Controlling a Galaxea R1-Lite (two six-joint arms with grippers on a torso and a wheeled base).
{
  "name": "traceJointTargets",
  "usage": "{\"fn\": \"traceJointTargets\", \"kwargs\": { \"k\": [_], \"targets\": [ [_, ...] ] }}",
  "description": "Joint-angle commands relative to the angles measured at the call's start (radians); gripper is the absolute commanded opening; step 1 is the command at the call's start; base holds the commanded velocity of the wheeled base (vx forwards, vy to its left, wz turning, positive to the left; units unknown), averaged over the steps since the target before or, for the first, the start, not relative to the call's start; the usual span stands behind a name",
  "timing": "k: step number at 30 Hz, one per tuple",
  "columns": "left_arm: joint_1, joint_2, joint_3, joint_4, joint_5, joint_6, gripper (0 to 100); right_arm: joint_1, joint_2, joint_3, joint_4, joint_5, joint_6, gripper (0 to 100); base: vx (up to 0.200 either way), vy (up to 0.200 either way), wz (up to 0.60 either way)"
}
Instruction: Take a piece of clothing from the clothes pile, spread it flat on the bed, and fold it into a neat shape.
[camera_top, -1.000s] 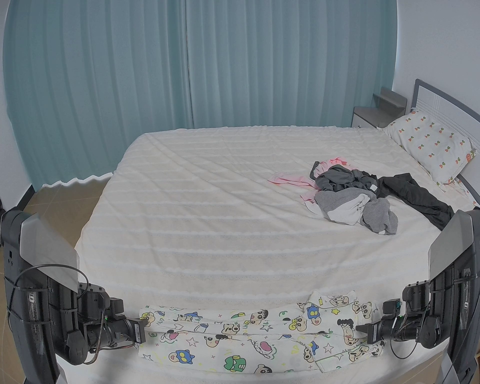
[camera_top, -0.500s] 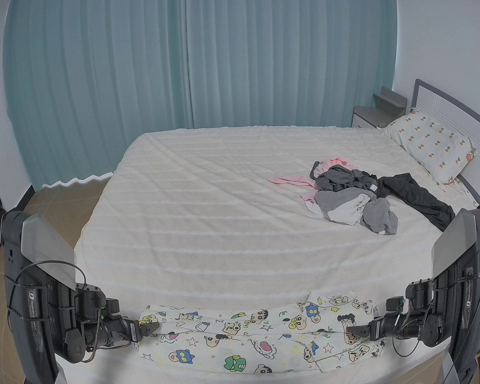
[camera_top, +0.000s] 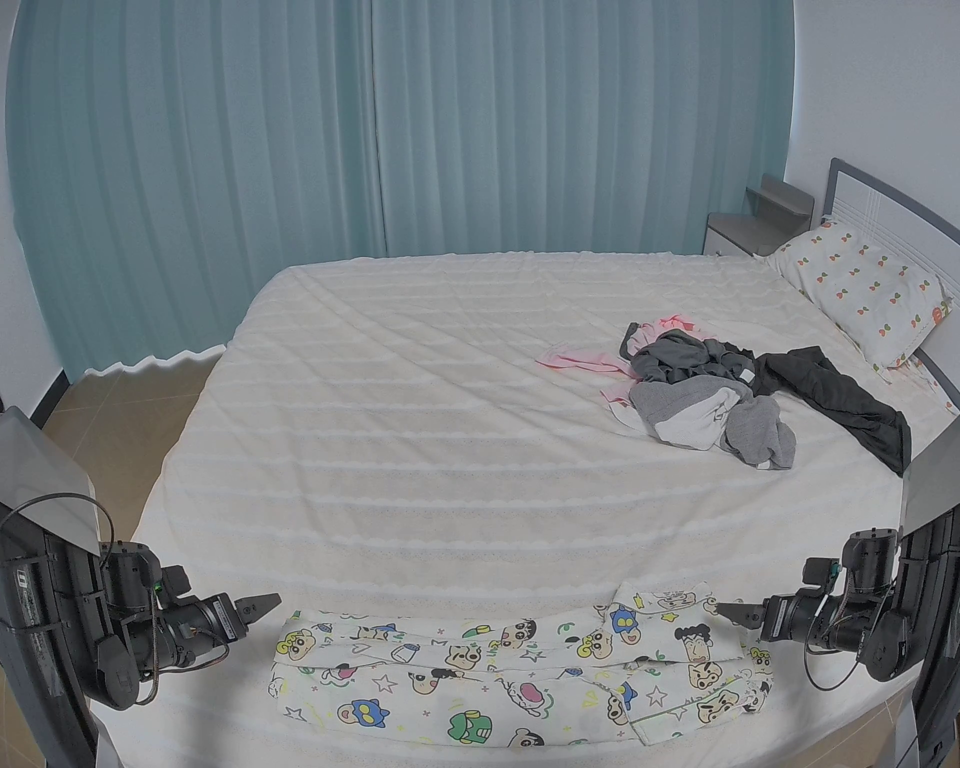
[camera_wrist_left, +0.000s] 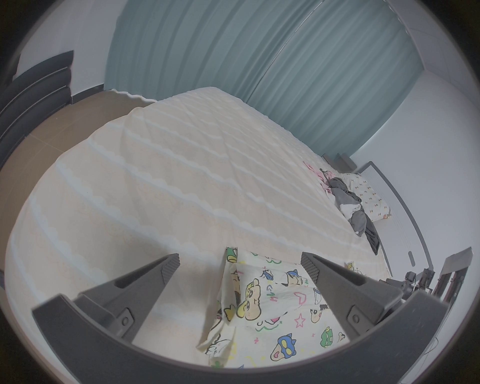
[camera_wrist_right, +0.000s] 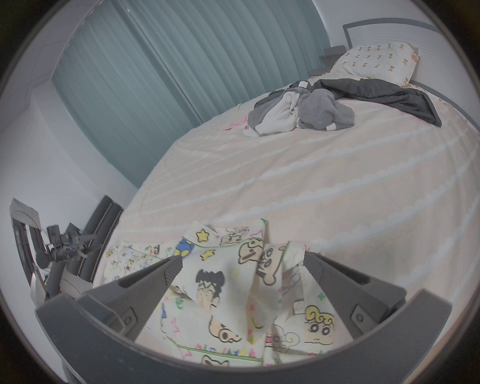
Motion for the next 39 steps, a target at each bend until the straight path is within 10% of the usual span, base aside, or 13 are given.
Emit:
{"fn": "traceJointTargets", "kwargs": {
  "k": [1,17,30,31,39],
  "targets": [
    [-0.042,0.090,-0.059,-0.018,-0.002,-0.019,100,0.038,-0.066,0.010,-0.011,0.006,0.069,100,0.000,0.000,0.00],
    [-0.169,0.162,-0.157,-0.002,0.008,-0.114,100,0.107,-0.014,0.014,-0.011,0.006,0.160,100,0.000,0.000,0.00],
    [-0.195,0.171,-0.114,0.014,0.045,-0.005,100,0.107,0.005,0.014,-0.011,0.004,0.160,100,0.000,0.000,0.00],
    [-0.195,0.171,-0.122,0.014,0.059,-0.005,0,0.107,0.008,0.014,-0.011,0.004,0.160,100,0.000,0.000,0.00],
    [-0.171,0.170,-0.134,0.011,0.102,0.027,0,0.107,0.012,0.014,-0.011,0.004,0.160,100,0.000,0.000,0.00]
  ]
}}
